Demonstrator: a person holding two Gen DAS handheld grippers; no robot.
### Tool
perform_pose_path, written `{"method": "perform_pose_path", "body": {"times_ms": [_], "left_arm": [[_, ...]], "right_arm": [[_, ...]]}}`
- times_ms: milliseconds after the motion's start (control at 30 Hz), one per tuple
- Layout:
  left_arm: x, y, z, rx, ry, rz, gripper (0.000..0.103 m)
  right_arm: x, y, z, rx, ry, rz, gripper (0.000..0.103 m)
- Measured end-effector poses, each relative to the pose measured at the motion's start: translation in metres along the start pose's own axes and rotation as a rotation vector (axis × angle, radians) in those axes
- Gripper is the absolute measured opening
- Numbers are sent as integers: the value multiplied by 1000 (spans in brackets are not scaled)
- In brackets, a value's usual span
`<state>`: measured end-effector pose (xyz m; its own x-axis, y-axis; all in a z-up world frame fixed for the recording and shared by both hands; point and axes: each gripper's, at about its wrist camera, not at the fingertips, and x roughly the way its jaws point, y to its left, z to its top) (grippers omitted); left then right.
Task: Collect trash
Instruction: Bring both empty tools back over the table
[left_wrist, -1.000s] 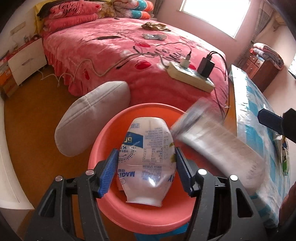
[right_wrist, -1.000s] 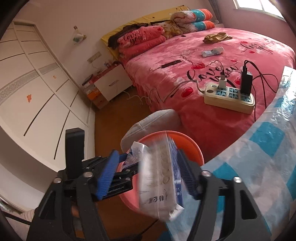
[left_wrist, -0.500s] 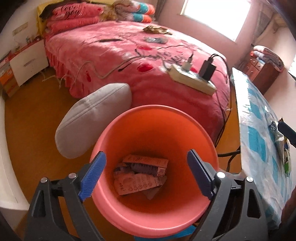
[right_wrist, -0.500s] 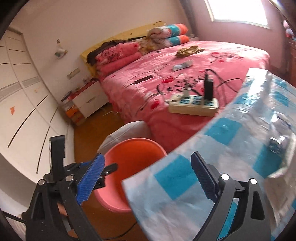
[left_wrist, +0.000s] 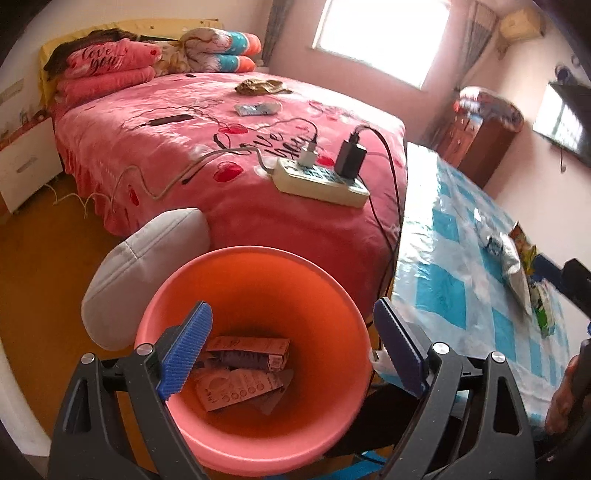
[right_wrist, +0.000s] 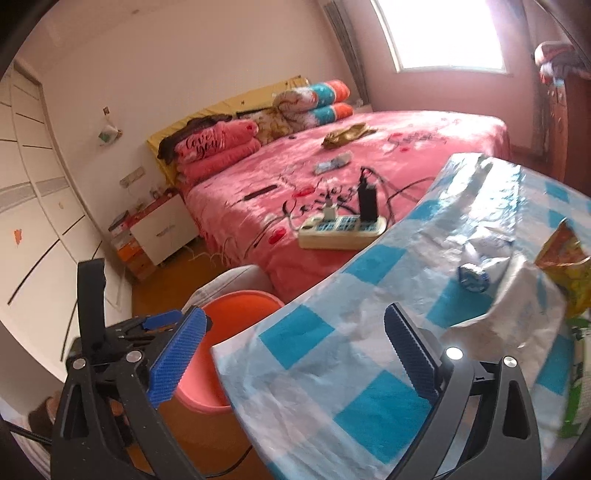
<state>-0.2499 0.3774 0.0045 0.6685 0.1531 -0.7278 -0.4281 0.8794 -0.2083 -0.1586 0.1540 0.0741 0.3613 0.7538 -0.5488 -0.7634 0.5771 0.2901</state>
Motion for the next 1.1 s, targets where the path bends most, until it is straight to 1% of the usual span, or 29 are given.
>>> {"method": "perform_pose_path", "body": {"times_ms": [133, 233, 333, 467, 600, 833, 900, 1000, 1100], "left_arm": [[-5, -21, 3, 77, 7, 12, 90], [-5, -33, 3, 99, 25, -3, 90], [-8, -46, 2, 124, 16, -17, 90], [-10, -62, 3, 158, 17, -7, 90], [-17, -80, 4, 185, -1, -24, 90], [-22, -108, 3, 212, 4, -46, 90], [-23, -116, 3, 221, 5, -40, 90], [-23, -129, 4, 224, 19, -60, 90], [-21, -144, 4, 235, 32, -75, 90]], "right_arm": [[-15, -6, -4, -4, -39, -19, 98], [-23, -15, -5, 16, -44, -31, 98], [-33, -21, -6, 29, -64, -41, 98], [-47, -26, -9, 38, -103, -55, 98], [-58, -36, -14, 71, -120, -55, 98], [-71, -58, -22, 130, -126, -88, 98], [-75, -69, -25, 162, -130, -92, 98], [-81, -83, -27, 197, -140, -95, 98], [-89, -97, -29, 215, -147, -133, 98]]}}
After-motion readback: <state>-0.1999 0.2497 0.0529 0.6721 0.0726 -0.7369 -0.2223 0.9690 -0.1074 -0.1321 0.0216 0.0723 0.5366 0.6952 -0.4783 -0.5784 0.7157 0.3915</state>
